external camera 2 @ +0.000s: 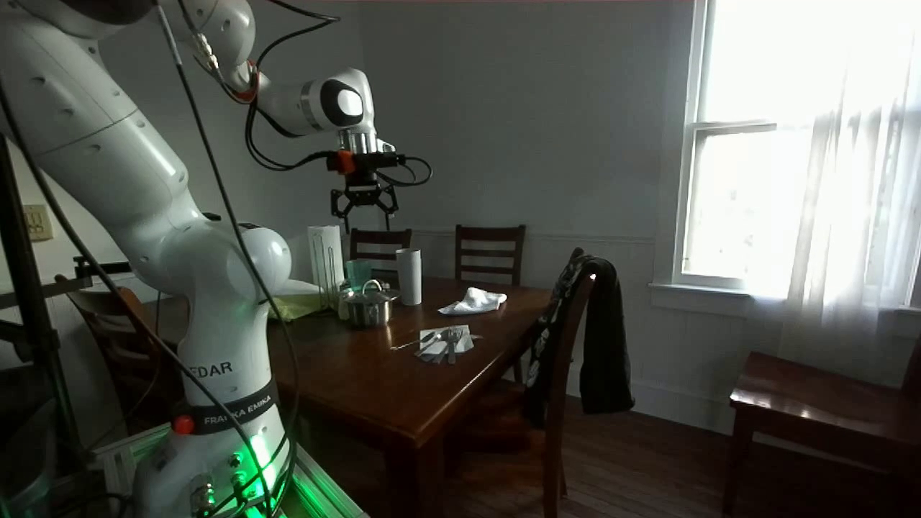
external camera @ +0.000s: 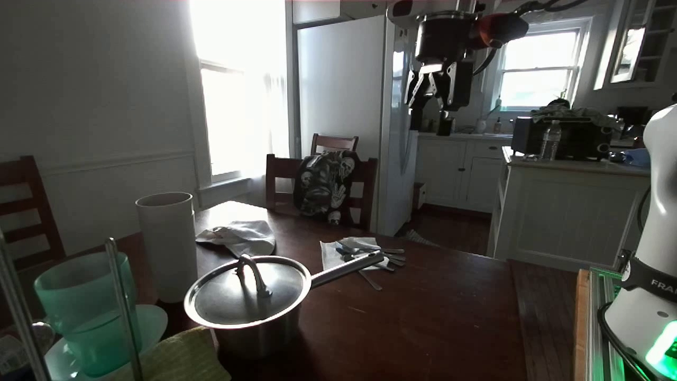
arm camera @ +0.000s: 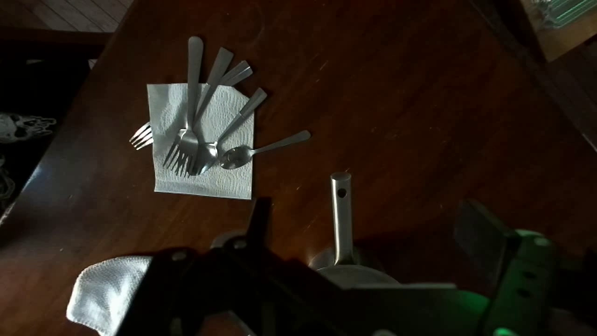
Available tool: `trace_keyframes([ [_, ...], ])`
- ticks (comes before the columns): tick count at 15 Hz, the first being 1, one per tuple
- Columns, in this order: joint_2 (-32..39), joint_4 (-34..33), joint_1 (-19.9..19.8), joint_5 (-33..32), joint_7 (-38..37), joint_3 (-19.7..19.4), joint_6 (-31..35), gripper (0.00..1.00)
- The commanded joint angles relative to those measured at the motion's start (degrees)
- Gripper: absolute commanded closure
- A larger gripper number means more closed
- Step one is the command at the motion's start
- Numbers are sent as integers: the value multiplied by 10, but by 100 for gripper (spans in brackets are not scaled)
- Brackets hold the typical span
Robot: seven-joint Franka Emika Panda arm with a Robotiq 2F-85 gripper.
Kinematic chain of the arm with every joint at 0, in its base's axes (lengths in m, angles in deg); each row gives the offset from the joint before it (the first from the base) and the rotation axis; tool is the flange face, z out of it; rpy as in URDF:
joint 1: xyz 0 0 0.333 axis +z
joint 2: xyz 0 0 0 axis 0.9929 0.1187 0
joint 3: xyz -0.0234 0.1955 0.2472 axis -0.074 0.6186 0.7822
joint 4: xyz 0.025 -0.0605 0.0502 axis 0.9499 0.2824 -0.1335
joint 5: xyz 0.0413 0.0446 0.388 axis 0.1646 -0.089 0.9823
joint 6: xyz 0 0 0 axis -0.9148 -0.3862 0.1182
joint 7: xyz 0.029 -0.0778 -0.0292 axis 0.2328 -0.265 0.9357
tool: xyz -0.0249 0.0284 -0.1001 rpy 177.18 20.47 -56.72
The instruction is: Move the silver pot to the right
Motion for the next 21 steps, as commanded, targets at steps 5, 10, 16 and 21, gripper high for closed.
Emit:
trace_keyframes([
  [5, 0, -1, -3, 2, 5, 1, -1, 0],
  [10, 22, -4, 6, 8, 3, 11, 13, 0],
  [16, 79, -3, 9, 8, -30, 43, 75, 0],
  [21, 142, -3, 10, 17, -48, 57, 150, 0],
])
